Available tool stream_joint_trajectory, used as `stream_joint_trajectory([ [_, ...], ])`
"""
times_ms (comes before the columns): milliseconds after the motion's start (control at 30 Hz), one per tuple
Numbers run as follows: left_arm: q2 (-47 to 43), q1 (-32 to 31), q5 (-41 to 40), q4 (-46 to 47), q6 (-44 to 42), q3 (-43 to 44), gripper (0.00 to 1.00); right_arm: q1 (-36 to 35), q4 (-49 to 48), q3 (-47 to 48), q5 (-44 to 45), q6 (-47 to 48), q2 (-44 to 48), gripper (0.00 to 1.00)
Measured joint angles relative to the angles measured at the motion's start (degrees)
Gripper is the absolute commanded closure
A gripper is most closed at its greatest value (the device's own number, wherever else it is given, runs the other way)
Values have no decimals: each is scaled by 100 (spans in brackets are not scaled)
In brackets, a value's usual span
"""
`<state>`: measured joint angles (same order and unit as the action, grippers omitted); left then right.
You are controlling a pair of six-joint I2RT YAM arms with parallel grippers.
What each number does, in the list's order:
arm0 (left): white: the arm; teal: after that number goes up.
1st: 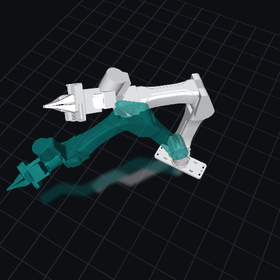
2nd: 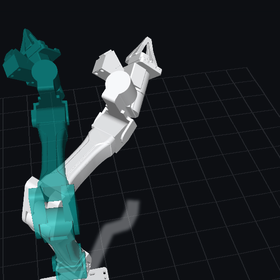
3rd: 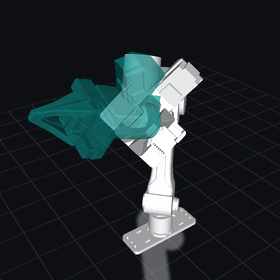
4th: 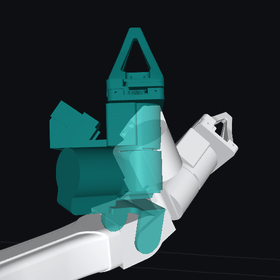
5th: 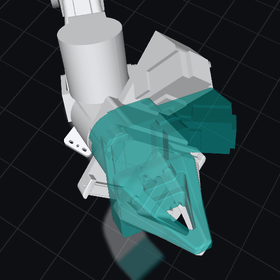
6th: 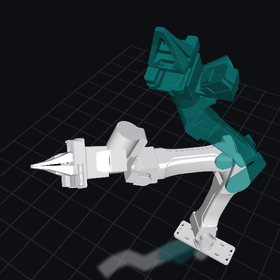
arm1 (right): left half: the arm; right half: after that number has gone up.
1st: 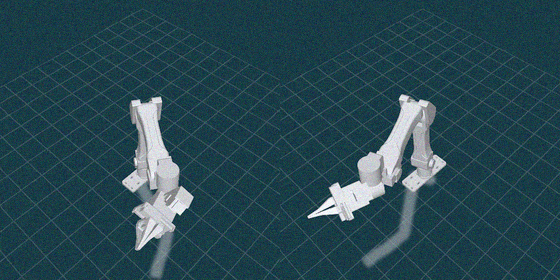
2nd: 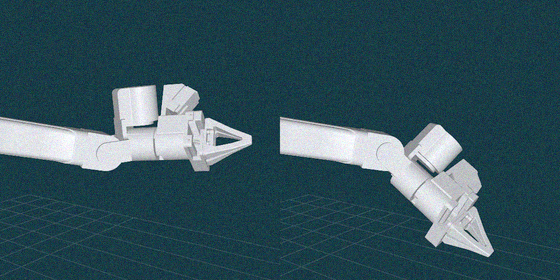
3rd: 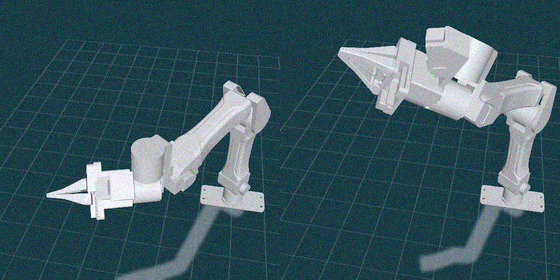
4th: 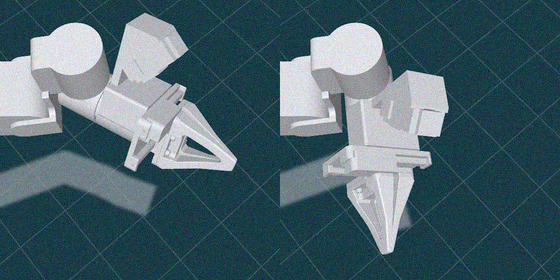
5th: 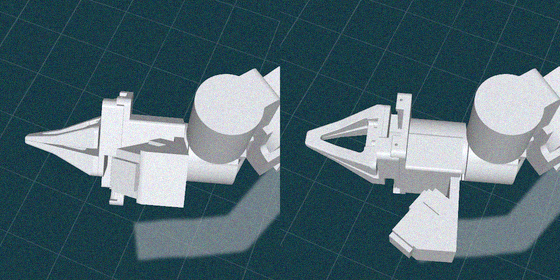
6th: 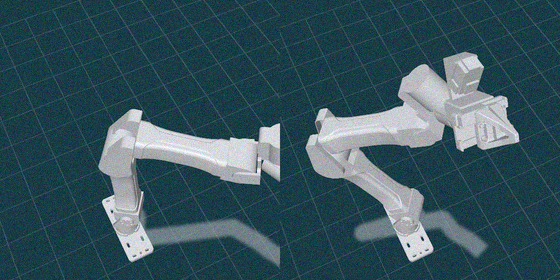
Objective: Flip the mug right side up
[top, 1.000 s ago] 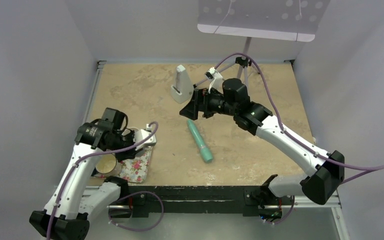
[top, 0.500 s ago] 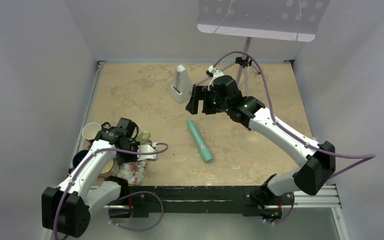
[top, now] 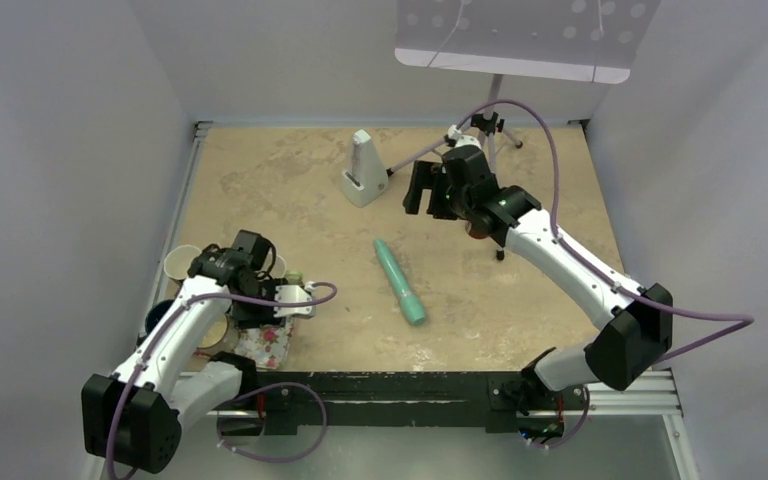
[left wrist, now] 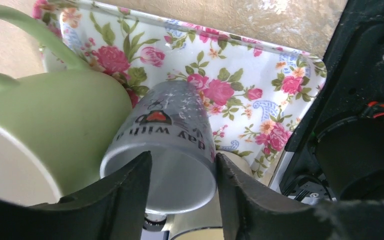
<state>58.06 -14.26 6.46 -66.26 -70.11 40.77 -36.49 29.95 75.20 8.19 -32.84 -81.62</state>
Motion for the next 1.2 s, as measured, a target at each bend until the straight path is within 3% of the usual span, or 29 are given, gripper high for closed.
stream_joint_trajectory([
  [100,-107,0,114,-216,2,278,33,557,-15,-107,249,-15,-11,3],
  [200,-199,0,251,-485,0,566,31,970,-44,-170,765,17,-155,7],
  [367,-328,0,599,-861,155,1097,29,1014,-140,-127,1620,186,-815,13],
  [600,-466,0,1078,-1193,413,1550,29,1003,-271,-129,2444,745,-1705,15],
  [1200,-487,0,1270,-1314,509,1703,28,1126,-951,-409,1853,1309,-1838,22],
])
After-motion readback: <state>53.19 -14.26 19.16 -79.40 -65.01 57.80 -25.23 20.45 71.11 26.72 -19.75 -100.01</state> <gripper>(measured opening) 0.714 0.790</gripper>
